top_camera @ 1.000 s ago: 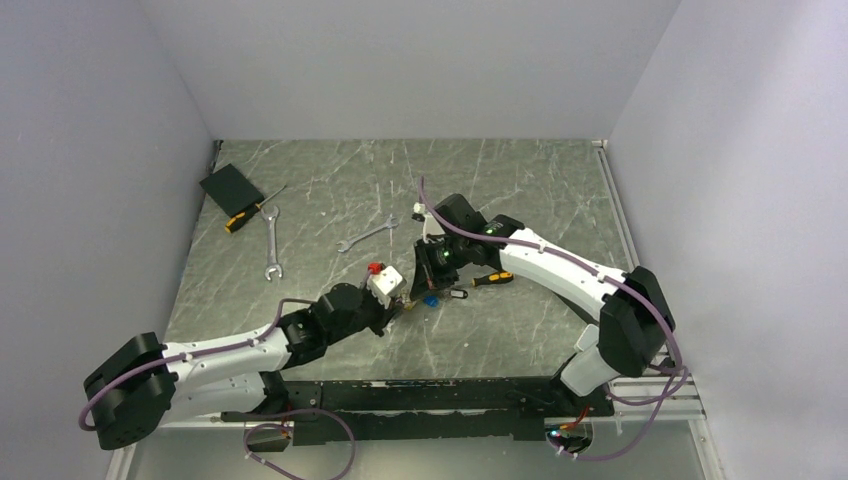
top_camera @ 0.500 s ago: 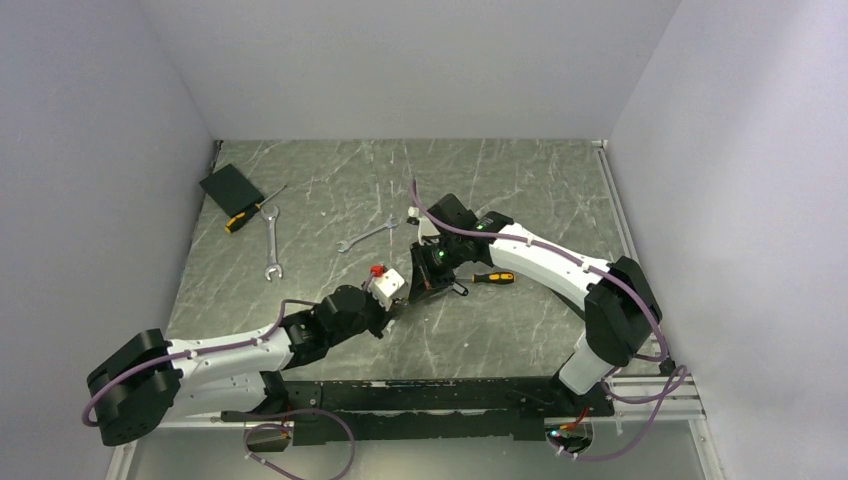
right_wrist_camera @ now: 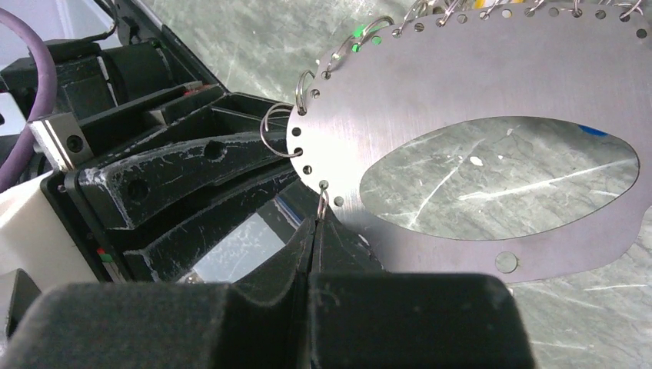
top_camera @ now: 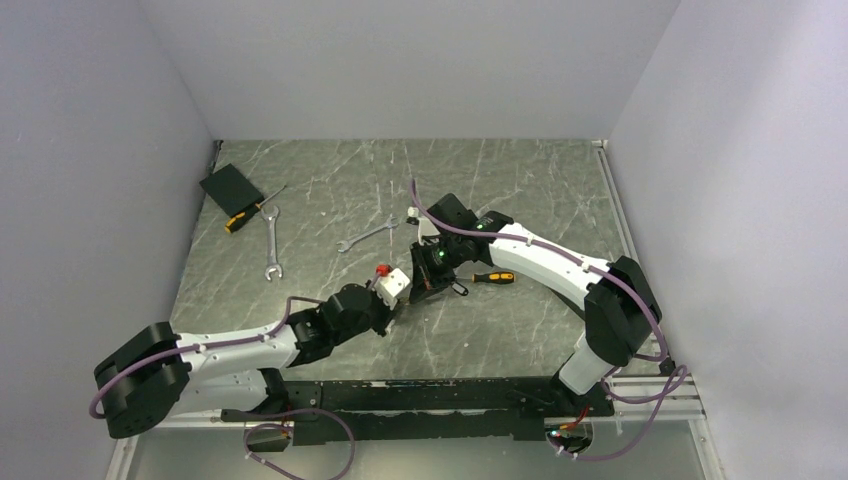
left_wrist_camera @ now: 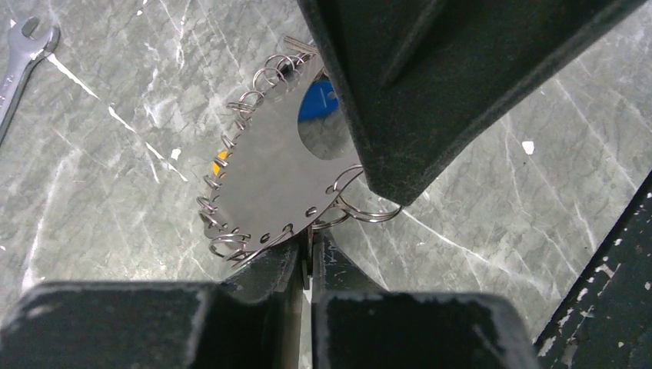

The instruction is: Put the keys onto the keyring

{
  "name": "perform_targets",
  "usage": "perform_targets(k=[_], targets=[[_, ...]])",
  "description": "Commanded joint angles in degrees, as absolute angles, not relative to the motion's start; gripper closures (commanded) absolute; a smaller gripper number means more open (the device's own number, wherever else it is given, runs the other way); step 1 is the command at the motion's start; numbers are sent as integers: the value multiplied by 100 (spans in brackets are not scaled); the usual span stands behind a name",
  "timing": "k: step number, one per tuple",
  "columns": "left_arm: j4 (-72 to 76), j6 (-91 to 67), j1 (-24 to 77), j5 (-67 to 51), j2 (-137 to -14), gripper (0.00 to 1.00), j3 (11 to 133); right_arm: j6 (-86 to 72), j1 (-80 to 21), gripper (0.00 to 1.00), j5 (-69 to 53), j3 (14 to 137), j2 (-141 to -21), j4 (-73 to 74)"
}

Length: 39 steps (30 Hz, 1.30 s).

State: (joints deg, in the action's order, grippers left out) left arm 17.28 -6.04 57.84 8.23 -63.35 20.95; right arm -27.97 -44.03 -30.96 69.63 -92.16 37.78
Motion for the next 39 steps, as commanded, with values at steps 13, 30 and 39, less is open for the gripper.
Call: perform_targets(k=[13,30,39], targets=[[750,-177,5880,170,-5021,56,2301,-2257,-4340,100,-2672,7591,-9138,4174],[918,574,5880,-19,-5059,35,2692,-1269,-4342,100,-2563,7395,-8575,4222],[491,755,5880,-18,-4582,36,2774,-1226,-4342,100,-2485,7467,-8590,4258]])
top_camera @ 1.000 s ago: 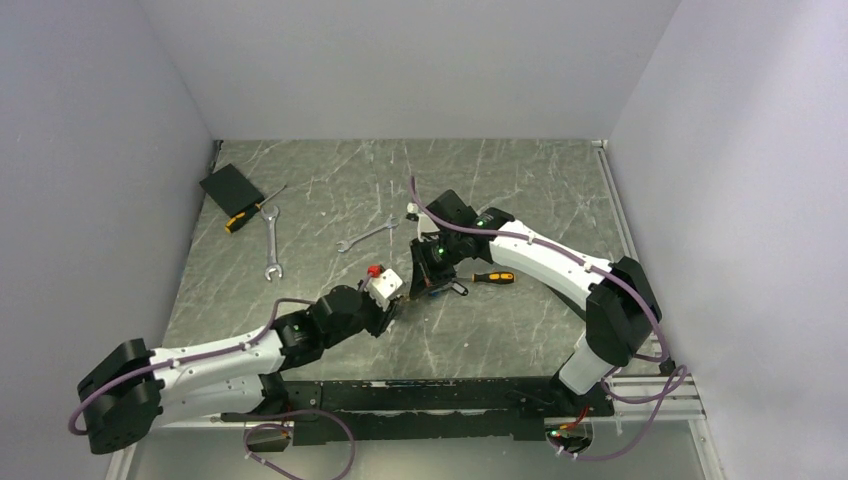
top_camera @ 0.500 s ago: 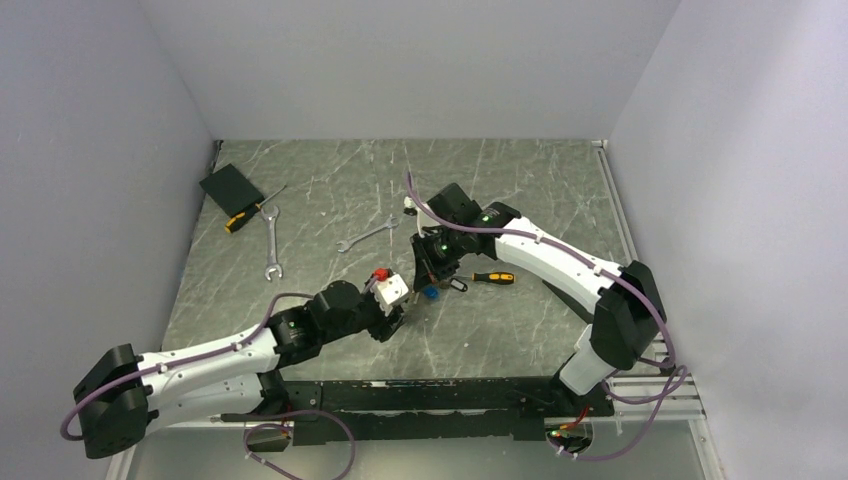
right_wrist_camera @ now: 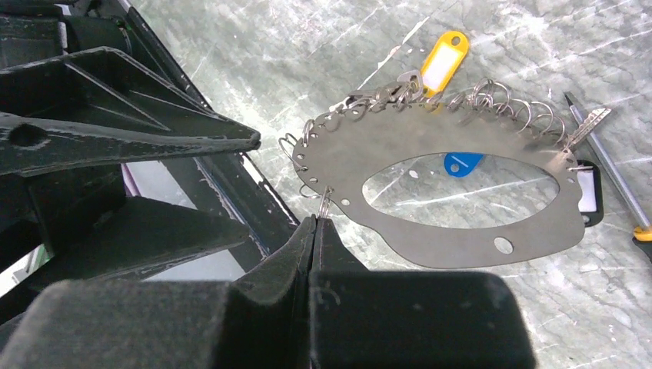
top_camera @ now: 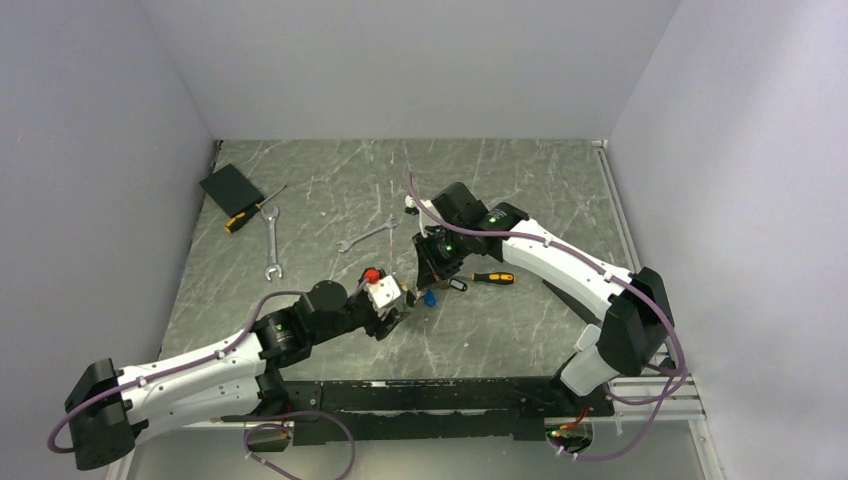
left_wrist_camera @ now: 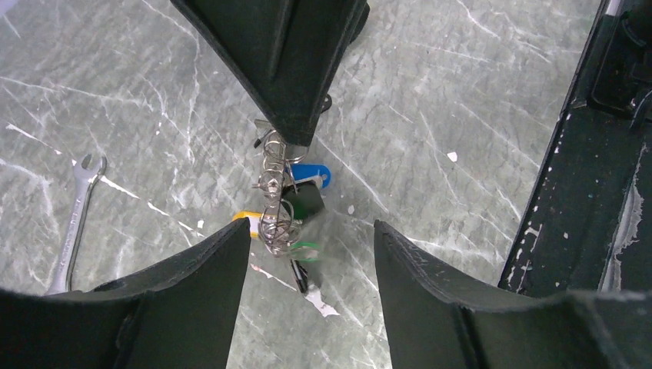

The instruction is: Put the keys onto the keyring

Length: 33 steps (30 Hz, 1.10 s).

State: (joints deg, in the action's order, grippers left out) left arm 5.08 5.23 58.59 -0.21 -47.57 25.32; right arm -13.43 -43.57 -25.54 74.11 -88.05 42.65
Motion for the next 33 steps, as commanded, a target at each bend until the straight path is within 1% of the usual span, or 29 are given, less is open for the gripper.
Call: perform_targets(k=[1,5,10,14,18,23,26,30,32,33], targets=[[535,757,5880,-14,-4577,36,2743,-1222,-4341,100,-2489,7485,-8594,4270],[803,797,5880,159,-4718,35,2646,-1237,-4342,100,-2486,7474,-8542,4257],[1237,788,5880,115,-5173,35,2689,-1244,-4342,100,-2529,7399,-8453,4222],[1604,731,5880,269,-5517,40,2735,-1257,-4341,100,-2564,7332,-8378,4184],[1954,692,5880,483,-5772,49,2732,-1266,-4342,100,-2597,7289,-8325,4157],[2119,694,5880,352,-5907,47,2782,-1273,-4351,100,-2639,7251,-8294,4115],[2184,678,5880,292,-5997,47,2774,-1274,-4350,100,-2654,7234,-8285,4089],[2294,605,5880,177,-6057,45,2734,-1273,-4351,100,-2650,7241,-8288,4079],[2278,605,5880,182,-6101,46,2735,-1274,-4351,100,-2657,7249,-8280,4078],[2288,606,5880,195,-6116,48,2731,-1274,-4344,100,-2658,7251,-8273,4086]])
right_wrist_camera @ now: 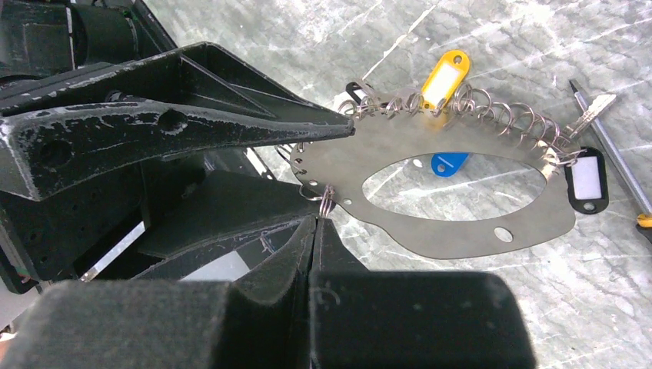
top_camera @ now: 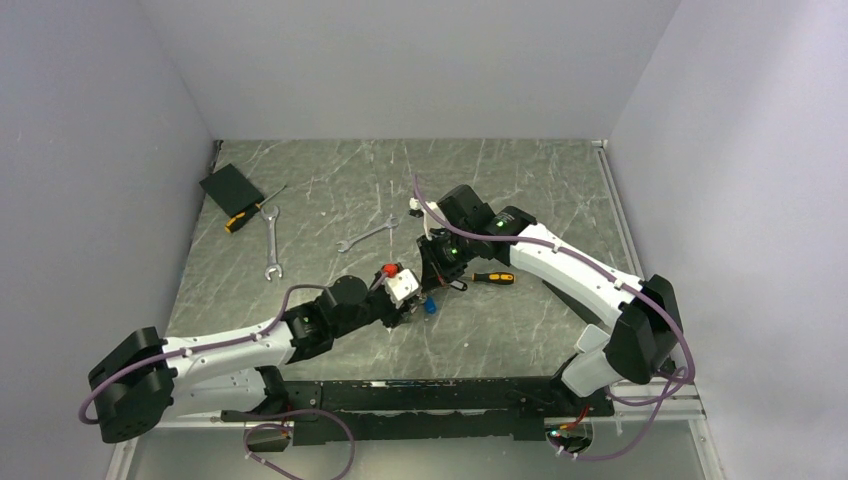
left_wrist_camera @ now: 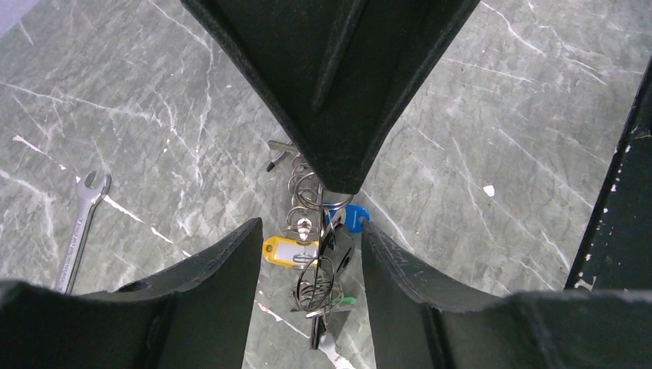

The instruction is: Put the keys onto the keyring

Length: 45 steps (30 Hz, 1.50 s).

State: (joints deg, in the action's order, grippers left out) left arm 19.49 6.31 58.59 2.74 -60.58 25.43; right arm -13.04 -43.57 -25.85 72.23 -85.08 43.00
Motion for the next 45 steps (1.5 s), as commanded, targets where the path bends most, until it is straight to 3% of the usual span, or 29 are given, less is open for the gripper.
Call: perform_targets(k=[1,7,10,13,19,22,25,37,45], targets=[[2352,606,5880,209,-6125,51,2709,-1274,-4350,100,-2666,7254,-8263,4087],[2532,681,5880,245,-6289,73,2730,-1285,-4349,100,-2778,7217,-8204,4069],[2685,752,5880,261,-6368,78,2722,-1292,-4346,100,-2827,7184,-8183,4056],[2697,811,5880,206,-6438,100,2760,-1291,-4351,100,-2828,7168,-8181,4069],[2639,753,5880,69,-6379,100,2761,-1330,-4351,98,-2780,7232,-8218,4113],[2564,590,5880,206,-6313,100,2787,-1403,-4350,69,-2543,7287,-8222,4093],[2452,254,5880,582,-6267,100,2856,-1505,-4346,58,-2400,7178,-7989,3808],[1789,-1305,5872,1023,-6014,100,3209,-1953,-4645,53,-1346,5018,-6035,808],[1295,-1792,5871,888,-5862,100,3520,-931,-5643,59,-510,4670,-6040,250]])
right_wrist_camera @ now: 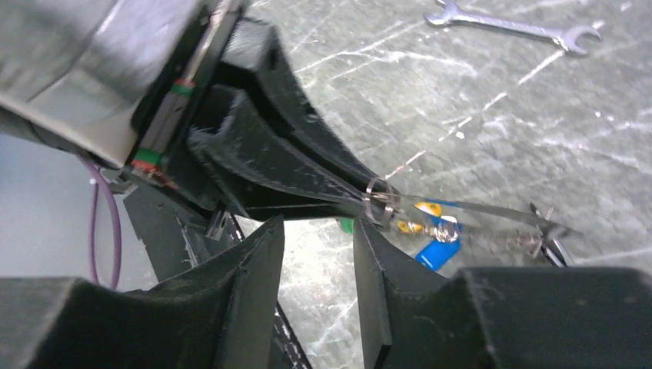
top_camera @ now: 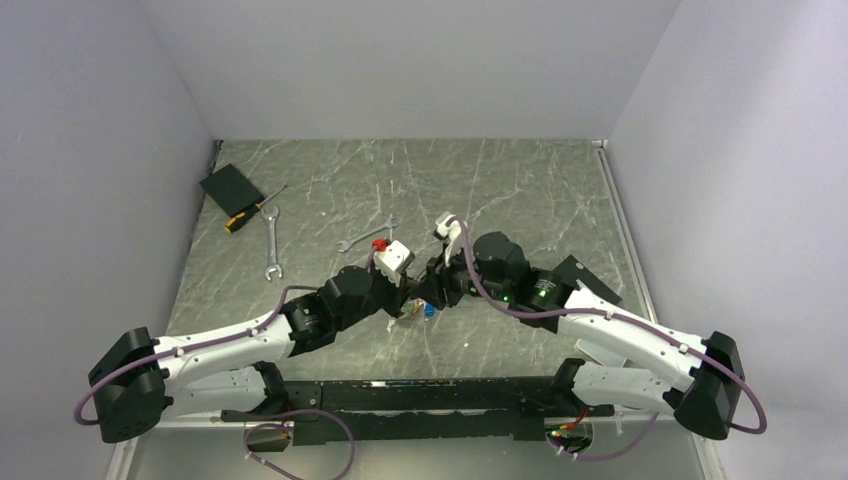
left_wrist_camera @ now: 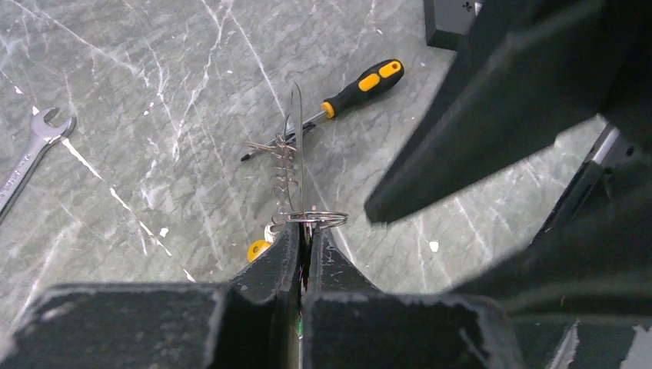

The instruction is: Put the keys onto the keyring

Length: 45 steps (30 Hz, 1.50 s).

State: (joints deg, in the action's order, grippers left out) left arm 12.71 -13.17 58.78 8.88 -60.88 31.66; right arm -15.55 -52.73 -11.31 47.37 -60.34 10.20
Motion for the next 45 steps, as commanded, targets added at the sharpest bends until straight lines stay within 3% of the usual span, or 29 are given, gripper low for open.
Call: perform_targets(k=[1,8,17,20,27,38,45], targets=[[1240,-1835,5871,879,-5836,100,3536,-837,-5722,60,-370,4661,-6053,208],[1054,-1945,5871,889,-5535,100,3465,-537,-5801,66,171,4541,-5909,24],[915,-1969,5871,897,-5449,100,3524,-191,-5801,65,64,4549,-5849,220],[966,-1908,5871,803,-5460,100,3521,-145,-5805,61,-240,4536,-5836,187],[1195,-932,5871,-18,-5208,100,3347,262,-5801,52,-771,4635,-5821,499],[1688,832,5871,-771,-4708,100,2771,657,-5801,52,-1218,4417,-4942,945],[1731,944,5871,-940,-5066,100,2962,606,-5809,53,-1373,4425,-4913,904]])
